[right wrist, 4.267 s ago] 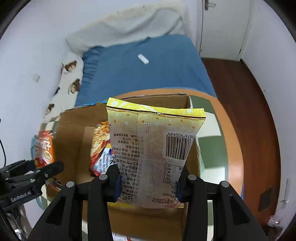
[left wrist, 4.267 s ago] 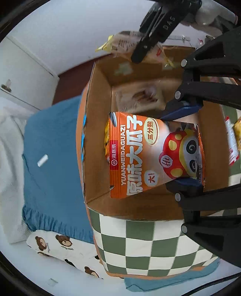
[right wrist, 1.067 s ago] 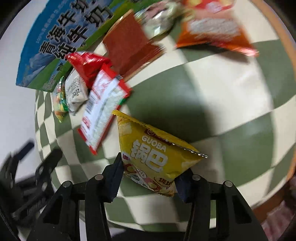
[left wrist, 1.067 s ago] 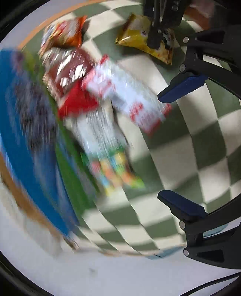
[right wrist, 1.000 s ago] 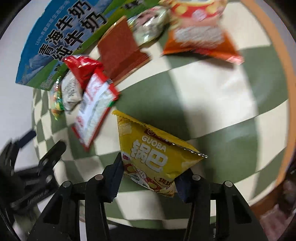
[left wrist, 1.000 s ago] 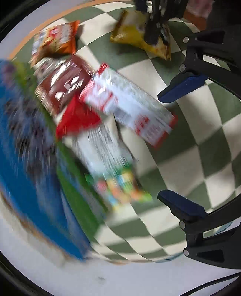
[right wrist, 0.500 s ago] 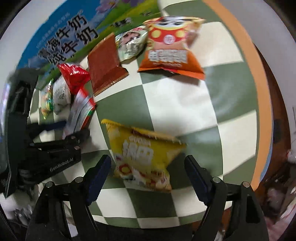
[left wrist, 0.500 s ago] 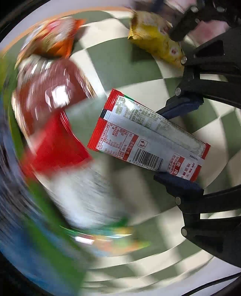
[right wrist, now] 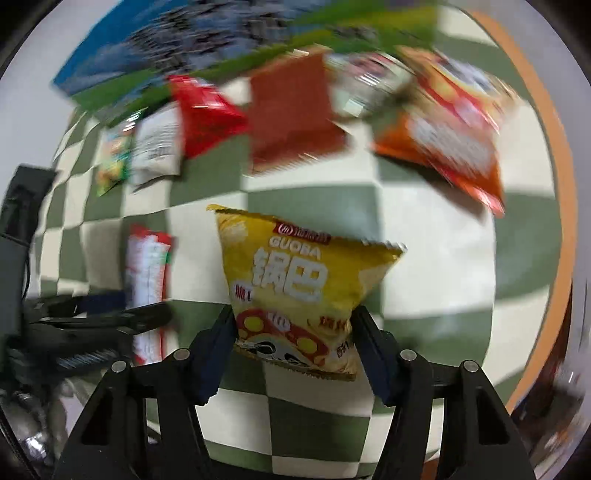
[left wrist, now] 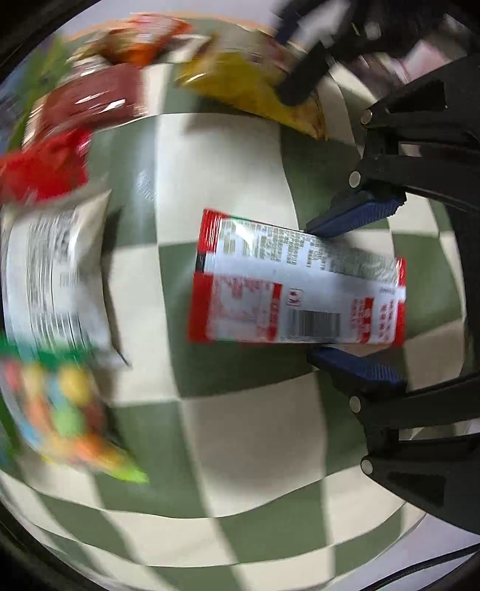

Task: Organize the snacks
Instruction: 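Lift the sausage packs and Guoba bag above the blanket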

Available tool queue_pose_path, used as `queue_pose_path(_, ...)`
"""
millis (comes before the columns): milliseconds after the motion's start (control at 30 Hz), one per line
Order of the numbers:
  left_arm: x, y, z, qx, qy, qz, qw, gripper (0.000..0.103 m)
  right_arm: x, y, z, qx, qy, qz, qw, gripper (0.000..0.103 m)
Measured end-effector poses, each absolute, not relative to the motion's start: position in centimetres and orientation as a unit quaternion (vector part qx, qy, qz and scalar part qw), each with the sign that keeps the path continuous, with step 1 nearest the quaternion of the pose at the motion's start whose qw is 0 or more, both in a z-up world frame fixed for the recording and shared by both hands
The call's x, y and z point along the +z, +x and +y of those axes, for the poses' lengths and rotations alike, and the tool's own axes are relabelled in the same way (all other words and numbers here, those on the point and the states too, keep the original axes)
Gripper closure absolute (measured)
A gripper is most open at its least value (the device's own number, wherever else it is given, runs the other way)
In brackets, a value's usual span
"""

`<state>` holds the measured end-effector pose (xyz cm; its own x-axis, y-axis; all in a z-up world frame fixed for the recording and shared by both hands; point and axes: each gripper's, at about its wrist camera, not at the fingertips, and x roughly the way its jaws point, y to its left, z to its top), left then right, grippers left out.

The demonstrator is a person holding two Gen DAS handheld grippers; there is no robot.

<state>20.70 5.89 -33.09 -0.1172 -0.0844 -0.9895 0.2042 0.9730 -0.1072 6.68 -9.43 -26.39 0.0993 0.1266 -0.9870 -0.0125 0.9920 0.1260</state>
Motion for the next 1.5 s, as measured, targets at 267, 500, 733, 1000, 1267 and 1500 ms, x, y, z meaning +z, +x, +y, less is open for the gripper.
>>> queue_pose_path(267,-32.7,22.8,9.4,-0.035,-0.049,0.741,0.668,0.049,-25.1,5.9,-11.2,0.041,0.103,0.663,0.740,0.025)
queue_pose_path(500,-33.4,23.4,8.9,-0.057,-0.017,0.755,0.653,0.045,-24.5,4.1,-11.4,0.045,0.115,0.656,0.745,0.025)
queue_pose_path(733,-33.2,20.5,9.3,-0.048,-0.001,0.752,0.657,0.046,-25.2,2.2,-5.5,0.115,0.023,0.683,0.721,0.025)
queue_pose_path(1000,-33.8,17.4,11.4,-0.035,-0.006,0.762,0.646,0.047,-29.3,2.7,-6.0,0.090,0.058,0.700,0.706,0.048)
queue_pose_path(1267,-34.4,16.7,9.2,-0.020,-0.001,0.757,0.653,0.048,-28.7,4.2,-6.5,0.076,0.067,0.706,0.701,0.049)
queue_pose_path(1500,-32.9,17.4,7.2,-0.016,-0.004,0.750,0.661,0.055,-27.8,5.1,-8.0,0.081,0.095,0.700,0.703,0.054)
